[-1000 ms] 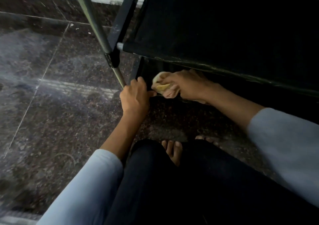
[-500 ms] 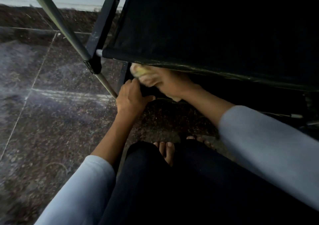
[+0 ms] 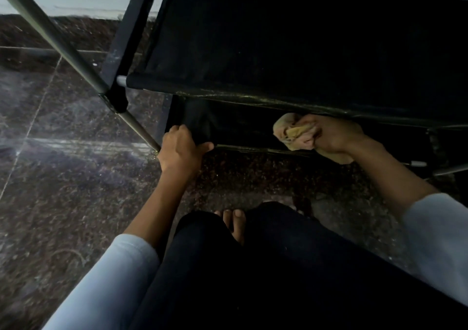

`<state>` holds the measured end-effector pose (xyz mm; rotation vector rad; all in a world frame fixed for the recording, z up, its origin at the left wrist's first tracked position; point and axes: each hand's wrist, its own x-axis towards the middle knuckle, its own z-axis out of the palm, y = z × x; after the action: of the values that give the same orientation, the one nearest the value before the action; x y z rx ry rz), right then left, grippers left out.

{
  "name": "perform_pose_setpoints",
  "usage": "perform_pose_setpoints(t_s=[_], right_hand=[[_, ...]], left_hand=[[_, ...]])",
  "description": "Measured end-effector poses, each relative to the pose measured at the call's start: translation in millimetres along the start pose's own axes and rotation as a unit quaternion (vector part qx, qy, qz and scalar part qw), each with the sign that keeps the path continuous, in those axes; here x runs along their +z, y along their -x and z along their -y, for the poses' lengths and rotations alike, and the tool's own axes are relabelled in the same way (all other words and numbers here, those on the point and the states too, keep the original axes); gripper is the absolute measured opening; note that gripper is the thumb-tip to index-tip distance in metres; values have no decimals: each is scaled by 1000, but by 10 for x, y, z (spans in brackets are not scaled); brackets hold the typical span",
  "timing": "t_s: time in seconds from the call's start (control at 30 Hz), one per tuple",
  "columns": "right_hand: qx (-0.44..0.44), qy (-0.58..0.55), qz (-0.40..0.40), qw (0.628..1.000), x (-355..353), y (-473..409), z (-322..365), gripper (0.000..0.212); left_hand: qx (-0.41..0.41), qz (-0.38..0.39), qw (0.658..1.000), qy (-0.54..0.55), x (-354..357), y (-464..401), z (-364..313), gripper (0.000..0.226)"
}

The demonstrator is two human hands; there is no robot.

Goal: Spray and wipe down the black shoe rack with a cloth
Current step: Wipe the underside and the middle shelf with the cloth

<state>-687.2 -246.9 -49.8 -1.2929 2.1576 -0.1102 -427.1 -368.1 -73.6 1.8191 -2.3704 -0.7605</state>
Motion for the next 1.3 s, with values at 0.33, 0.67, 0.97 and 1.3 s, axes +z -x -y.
perform_pose_setpoints(t_s=[0.33, 0.67, 0.97, 1.3], right_hand=[[-166, 9, -44, 985, 453, -165, 1412, 45], [54, 46, -107, 992, 232, 101, 288, 35], [267, 7, -168, 949, -21, 266, -294, 45], [7, 15, -118, 993, 290, 65, 497, 33]], left_hand=[[-13, -37, 998, 43, -7, -39, 13, 55], [-59, -2, 998, 37, -64, -2, -121, 70], [87, 42, 995, 22, 268, 155, -632, 86], [110, 83, 990, 14, 458, 127, -595, 64]])
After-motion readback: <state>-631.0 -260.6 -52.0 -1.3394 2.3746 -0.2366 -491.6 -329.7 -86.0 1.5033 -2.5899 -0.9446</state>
